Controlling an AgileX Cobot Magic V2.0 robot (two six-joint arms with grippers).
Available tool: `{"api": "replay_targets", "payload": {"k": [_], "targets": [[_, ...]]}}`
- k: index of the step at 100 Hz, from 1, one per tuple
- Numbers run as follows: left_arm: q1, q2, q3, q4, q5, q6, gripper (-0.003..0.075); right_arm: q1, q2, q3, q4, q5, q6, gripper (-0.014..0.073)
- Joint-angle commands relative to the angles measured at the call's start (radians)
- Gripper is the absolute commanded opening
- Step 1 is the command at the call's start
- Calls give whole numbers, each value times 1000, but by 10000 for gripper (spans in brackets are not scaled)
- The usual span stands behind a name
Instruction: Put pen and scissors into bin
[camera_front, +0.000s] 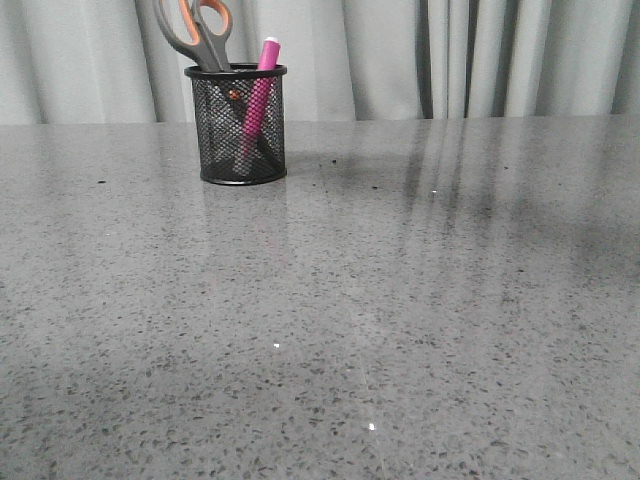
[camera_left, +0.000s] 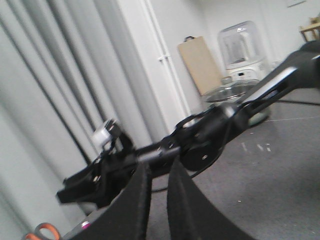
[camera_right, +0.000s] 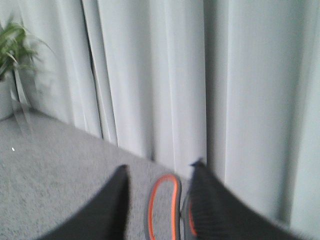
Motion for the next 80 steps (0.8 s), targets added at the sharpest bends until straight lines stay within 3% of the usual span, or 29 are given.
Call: {"api": "replay_targets", "payload": {"k": [1,15,21,26,56,80], "targets": [[-10,-32,58,-22,-183,-30,62,6,-178,9,-63,-25,0,-71],[-10,-109,202,-25,-301,-30,51,22,-400,128,-198,36,2,-69],[-10,-142,270,-35,-328,-30,8,26,-532,219,-238,70,2,-69],[-10,-163,313,-54,-343,-30,-20,26,-630,291,-239,115,2,-69],[-10,-197,460,-179,-423,-30,-19,26,-1221,716,-264,454,0,-69],[-10,-197,472,-179,-425,-30,-19,26,-1502,833,-264,603,0,-69]]}}
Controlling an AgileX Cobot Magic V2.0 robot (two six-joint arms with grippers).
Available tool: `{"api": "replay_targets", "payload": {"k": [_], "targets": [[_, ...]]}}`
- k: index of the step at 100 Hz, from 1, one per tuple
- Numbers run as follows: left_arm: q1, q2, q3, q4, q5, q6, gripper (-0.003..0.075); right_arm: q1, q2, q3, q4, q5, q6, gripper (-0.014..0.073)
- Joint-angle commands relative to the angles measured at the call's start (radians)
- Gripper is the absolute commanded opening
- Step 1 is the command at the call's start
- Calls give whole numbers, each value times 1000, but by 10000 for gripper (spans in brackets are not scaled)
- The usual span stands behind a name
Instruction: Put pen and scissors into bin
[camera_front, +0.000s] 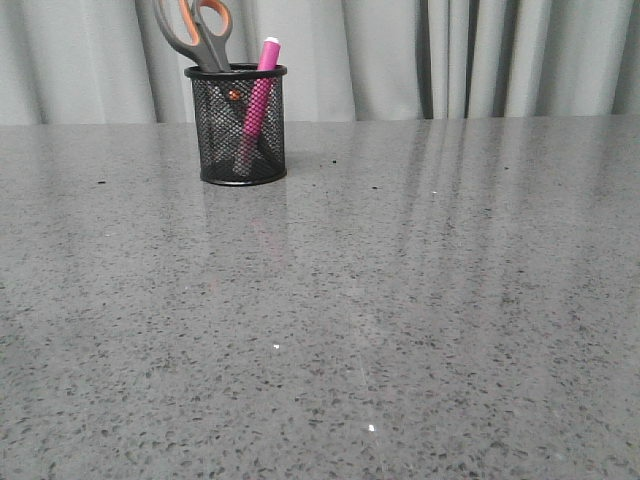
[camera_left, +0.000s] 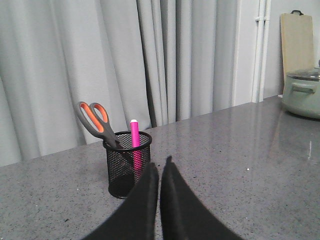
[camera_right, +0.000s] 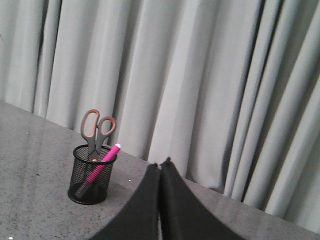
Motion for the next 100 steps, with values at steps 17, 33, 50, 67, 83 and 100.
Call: {"api": "replay_targets", "payload": {"k": [17,33,50,67,83,100], "targets": [[-10,9,-23,-22,-42,-10,-19,-2,-167,18,-11,4,-1,-69],[-10,9,-23,-22,-42,-10,-19,-2,-179,18,-11,6,-1,-69],[-10,9,-23,-22,-42,-10,-19,-2,-179,18,-11,8,-1,-69],[-10,9,-23,-22,-42,-10,-19,-2,-179,18,-11,8,-1,-69],[-10,9,-21,-22,-42,-10,-19,-2,-179,18,-11,8,-1,-69],[20,-20,-19,91,-36,-10,-19,-2,-179,18,-11,8,-1,-69]]}}
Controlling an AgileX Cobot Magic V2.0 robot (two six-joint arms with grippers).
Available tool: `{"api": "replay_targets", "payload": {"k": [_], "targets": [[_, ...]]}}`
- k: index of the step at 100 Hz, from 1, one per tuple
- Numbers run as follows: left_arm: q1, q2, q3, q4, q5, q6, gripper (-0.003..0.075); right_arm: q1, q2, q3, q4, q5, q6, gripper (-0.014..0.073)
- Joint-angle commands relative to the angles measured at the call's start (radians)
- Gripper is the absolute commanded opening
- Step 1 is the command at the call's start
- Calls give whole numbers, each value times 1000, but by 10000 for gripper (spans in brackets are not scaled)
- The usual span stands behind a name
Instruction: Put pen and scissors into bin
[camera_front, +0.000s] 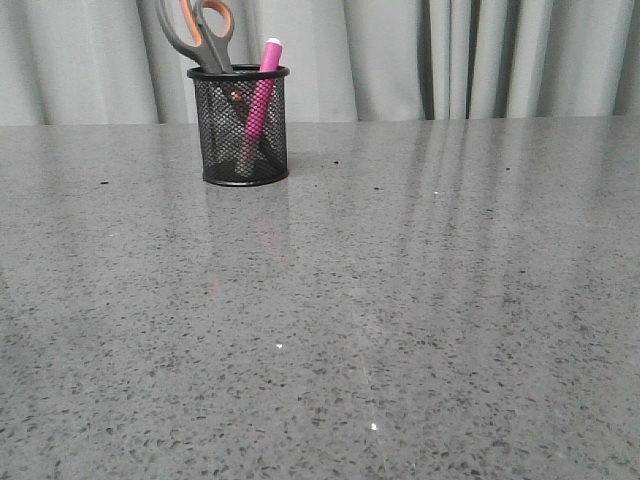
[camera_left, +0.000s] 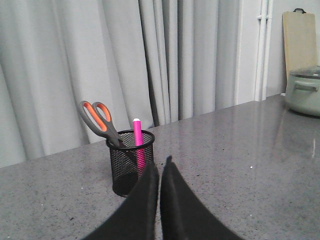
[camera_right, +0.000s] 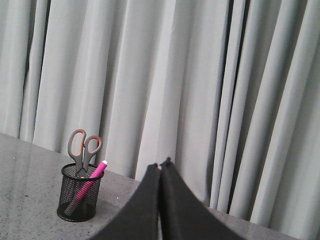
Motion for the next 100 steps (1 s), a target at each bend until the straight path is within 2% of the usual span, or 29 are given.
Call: {"api": "replay_targets", "payload": {"k": [1,9,13,16,26,33,45,55,74,100], "targets": [[20,-15,-25,80,-30,-10,-19,-2,13,-21,-11,-51,1,-69],[52,-48,-11,253,-30,-18,-19,-2,13,-21,-11,-51,1,-69],[69,-60,9,343,-31,-70,-19,-2,13,-21,-11,-51,1,-69],[87,-73,26,445,-41,-148,-19,-2,13,-21,-11,-51,1,-69],[151,-123,121,752,-81,-560,-19,-2,13,-21,-11,-51,1,-69],[197,-174,188,865,-86,-726,-19,-2,13,-21,-11,-51,1,-69],[256,-263,273,863,-62,-747,-19,-2,13,-21,-11,-51,1,-69],[293,-258,304,863,-31,-750,-19,-2,13,-21,-11,-51,1,-69],[371,-260,364,863,52,-866,-19,-2,13,-21,-11,-49,1,-69],[401,-260,373,946,130,-903,-19,-2,13,-21,-11,-49,1,-69]]}}
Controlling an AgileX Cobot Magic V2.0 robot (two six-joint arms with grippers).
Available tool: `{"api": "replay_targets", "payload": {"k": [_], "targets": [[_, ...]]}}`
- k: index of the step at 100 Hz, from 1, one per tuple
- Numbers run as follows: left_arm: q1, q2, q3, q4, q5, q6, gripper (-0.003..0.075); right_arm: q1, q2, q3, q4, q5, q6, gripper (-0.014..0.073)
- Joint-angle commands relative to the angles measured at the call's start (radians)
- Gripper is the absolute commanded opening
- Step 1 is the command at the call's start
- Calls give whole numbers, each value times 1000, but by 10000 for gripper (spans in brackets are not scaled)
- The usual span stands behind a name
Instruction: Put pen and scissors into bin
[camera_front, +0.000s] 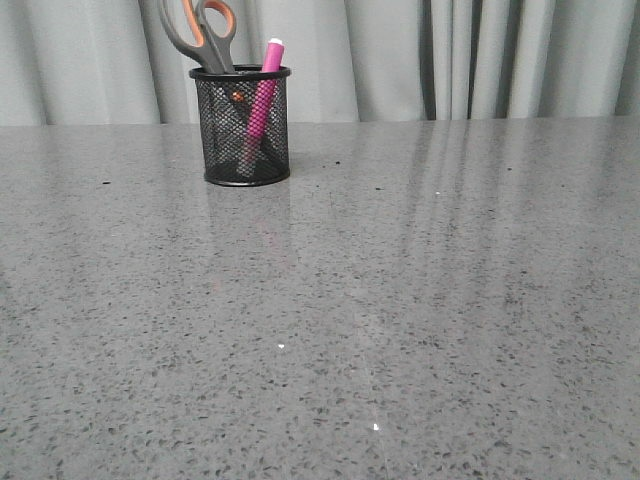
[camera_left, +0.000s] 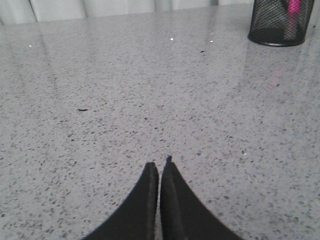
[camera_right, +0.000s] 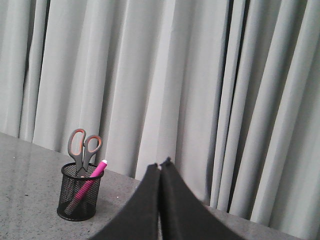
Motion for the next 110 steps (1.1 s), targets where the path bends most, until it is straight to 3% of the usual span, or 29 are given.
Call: {"api": "replay_targets", "payload": {"k": [1,110], "targets": [[3,-31,45,27,-42,-18,-19,-2,13,-21,-11,-54,1,-69],[3,-31,45,27,-42,-18,-19,-10,13,-21,-11,-10,1,-69]]}}
